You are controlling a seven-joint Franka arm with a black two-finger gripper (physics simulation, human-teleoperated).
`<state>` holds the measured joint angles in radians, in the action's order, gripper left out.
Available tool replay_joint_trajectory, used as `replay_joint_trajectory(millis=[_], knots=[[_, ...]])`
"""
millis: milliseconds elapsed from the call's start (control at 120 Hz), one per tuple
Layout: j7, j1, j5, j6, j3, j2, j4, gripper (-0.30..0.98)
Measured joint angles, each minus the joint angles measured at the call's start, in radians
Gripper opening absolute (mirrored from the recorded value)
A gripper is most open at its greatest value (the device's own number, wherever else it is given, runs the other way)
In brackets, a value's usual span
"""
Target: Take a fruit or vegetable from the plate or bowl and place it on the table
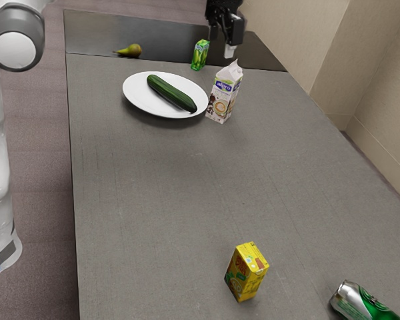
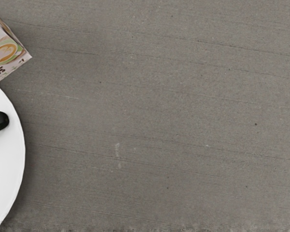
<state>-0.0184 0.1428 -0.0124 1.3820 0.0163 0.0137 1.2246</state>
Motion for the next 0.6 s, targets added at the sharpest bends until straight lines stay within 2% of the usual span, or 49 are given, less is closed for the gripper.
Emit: replay_joint_trajectory(millis=[367,542,600], knots=[[0.004,-0.082,-0.007,-0.071,-0.009,-0.014,-0.005,0.68],[0.088,-0.137,-0.011,-0.106,-0.029,0.008,0.004,0.68],[0.133,-0.186,-0.028,-0.123,-0.078,0.018,0.02,0.68]])
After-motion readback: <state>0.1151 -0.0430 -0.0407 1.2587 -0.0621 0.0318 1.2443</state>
